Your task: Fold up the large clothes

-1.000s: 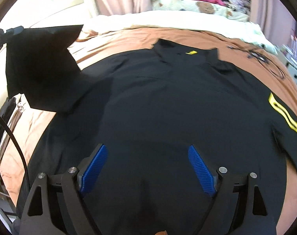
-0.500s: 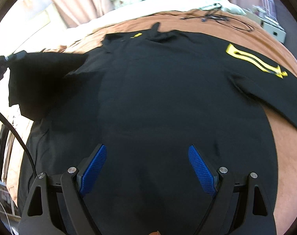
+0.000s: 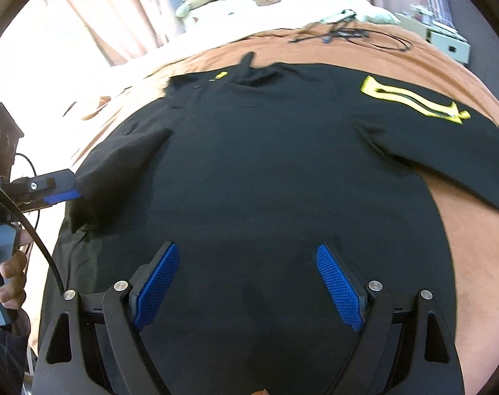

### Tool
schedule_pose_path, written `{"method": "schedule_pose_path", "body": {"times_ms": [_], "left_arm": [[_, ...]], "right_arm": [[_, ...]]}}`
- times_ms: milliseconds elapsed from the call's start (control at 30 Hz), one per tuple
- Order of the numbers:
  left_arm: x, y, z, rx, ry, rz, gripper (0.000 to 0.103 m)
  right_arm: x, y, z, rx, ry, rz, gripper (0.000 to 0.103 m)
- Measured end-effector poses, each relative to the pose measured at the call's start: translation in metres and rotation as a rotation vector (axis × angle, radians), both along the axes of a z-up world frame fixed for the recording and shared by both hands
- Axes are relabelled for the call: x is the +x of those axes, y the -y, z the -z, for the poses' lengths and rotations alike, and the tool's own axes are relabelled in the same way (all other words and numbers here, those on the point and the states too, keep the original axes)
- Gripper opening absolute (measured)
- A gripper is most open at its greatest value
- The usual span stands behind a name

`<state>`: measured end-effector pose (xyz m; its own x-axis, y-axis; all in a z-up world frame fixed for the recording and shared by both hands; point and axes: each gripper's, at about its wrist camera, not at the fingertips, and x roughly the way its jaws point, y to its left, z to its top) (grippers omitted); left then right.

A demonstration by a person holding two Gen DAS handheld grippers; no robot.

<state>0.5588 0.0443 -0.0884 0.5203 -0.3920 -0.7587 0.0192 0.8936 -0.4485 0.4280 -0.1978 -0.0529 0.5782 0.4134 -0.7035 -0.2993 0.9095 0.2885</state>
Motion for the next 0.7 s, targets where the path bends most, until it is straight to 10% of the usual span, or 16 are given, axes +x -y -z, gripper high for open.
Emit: {"method": "schedule_pose_path", "body": {"times_ms": [700], "left_arm": [[-0.126, -0.168, -0.037, 0.245, -0.016, -0.284, 0.096]], "right_arm": [[-0.012, -0.194, -0.025, -0.137, 0.055, -0.307, 0.085]]}}
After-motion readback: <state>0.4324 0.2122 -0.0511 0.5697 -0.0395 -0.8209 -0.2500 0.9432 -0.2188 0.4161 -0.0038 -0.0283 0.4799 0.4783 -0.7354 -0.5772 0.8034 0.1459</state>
